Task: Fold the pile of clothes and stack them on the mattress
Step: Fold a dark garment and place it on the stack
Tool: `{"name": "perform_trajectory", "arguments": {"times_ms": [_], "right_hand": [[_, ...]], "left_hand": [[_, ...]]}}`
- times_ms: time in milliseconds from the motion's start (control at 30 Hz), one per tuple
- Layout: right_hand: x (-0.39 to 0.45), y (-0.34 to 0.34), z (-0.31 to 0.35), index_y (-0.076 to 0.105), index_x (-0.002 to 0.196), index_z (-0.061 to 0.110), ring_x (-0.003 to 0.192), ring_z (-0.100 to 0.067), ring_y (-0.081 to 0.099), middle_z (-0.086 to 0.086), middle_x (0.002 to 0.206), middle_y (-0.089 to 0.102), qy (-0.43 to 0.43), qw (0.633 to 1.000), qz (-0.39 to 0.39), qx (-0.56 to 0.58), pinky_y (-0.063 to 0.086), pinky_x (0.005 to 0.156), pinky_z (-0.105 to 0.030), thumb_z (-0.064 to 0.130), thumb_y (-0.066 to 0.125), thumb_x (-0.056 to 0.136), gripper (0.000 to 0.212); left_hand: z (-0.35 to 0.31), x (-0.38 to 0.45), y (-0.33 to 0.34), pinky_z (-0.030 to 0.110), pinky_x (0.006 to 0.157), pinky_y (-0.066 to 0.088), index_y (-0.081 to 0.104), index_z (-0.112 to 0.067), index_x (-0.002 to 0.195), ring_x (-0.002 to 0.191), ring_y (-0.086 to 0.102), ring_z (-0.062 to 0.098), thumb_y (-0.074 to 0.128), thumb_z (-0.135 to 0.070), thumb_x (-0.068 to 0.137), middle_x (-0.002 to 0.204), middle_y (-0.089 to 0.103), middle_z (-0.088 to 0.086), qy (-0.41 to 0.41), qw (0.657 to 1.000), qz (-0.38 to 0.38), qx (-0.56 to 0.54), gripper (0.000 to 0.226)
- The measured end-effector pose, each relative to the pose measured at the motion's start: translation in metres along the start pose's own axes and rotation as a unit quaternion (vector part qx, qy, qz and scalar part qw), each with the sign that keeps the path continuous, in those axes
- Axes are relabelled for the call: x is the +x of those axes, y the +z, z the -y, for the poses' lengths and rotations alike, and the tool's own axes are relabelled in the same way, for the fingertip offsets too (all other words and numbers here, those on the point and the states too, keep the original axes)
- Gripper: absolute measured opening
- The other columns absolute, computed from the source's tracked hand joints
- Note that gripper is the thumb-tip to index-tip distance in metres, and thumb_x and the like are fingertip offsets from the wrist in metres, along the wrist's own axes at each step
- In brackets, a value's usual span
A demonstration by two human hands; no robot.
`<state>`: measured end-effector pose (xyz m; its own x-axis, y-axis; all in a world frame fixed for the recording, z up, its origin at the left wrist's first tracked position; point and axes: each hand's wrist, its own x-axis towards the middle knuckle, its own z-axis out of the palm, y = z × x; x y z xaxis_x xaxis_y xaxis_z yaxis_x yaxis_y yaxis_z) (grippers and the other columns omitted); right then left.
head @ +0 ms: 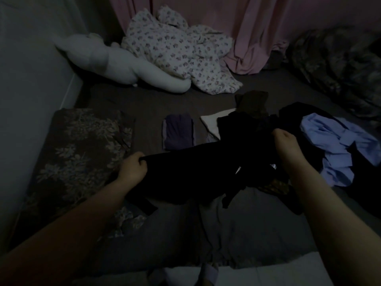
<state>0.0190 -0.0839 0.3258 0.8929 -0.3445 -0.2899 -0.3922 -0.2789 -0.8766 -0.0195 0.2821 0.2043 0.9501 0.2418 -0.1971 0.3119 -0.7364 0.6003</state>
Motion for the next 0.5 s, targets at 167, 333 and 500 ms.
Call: {"name": "perform_trajectory", "arguments": {"times_ms": [167,333,500], "right_hand": [[0.002,0.01,-0.016,0.05,0.083,0.008,0.061,-0.017,0.044,-0.007,0.071,0.046,-0.001,0.993,0.036,-0.11,0.032,0.055,-0.026,0.014,0.036,0.095,0.019],[-0.003,0.018,-0.017,0.05,0.093,0.011,0.07,-0.016,0.051,-0.004,0.082,0.05,0.004,0.963,0.209,-0.169,0.039,0.064,-0.031,0.026,0.062,0.083,0.021],[-0.002,0.011,-0.023,0.03,0.141,0.035,0.133,-0.029,0.033,-0.003,0.142,0.031,-0.006,0.848,0.316,-0.425,0.037,0.107,-0.041,0.045,0.086,0.058,0.101]], "left_hand": [[-0.026,0.01,-0.014,0.024,0.071,0.032,0.06,0.006,0.096,0.088,0.055,0.021,0.042,-0.007,0.097,0.095,0.062,0.021,0.071,0.993,-0.004,-0.095,0.022],[-0.064,0.013,-0.042,0.018,0.07,0.032,0.061,-0.003,0.1,0.089,0.052,0.015,0.047,-0.012,0.097,0.093,0.059,0.007,0.143,0.981,0.013,-0.128,0.017],[-0.07,0.009,-0.071,0.031,0.091,0.041,0.038,-0.01,0.129,0.107,0.048,0.026,0.074,-0.019,0.065,0.116,0.048,0.009,0.283,0.921,0.106,0.246,0.074]]}}
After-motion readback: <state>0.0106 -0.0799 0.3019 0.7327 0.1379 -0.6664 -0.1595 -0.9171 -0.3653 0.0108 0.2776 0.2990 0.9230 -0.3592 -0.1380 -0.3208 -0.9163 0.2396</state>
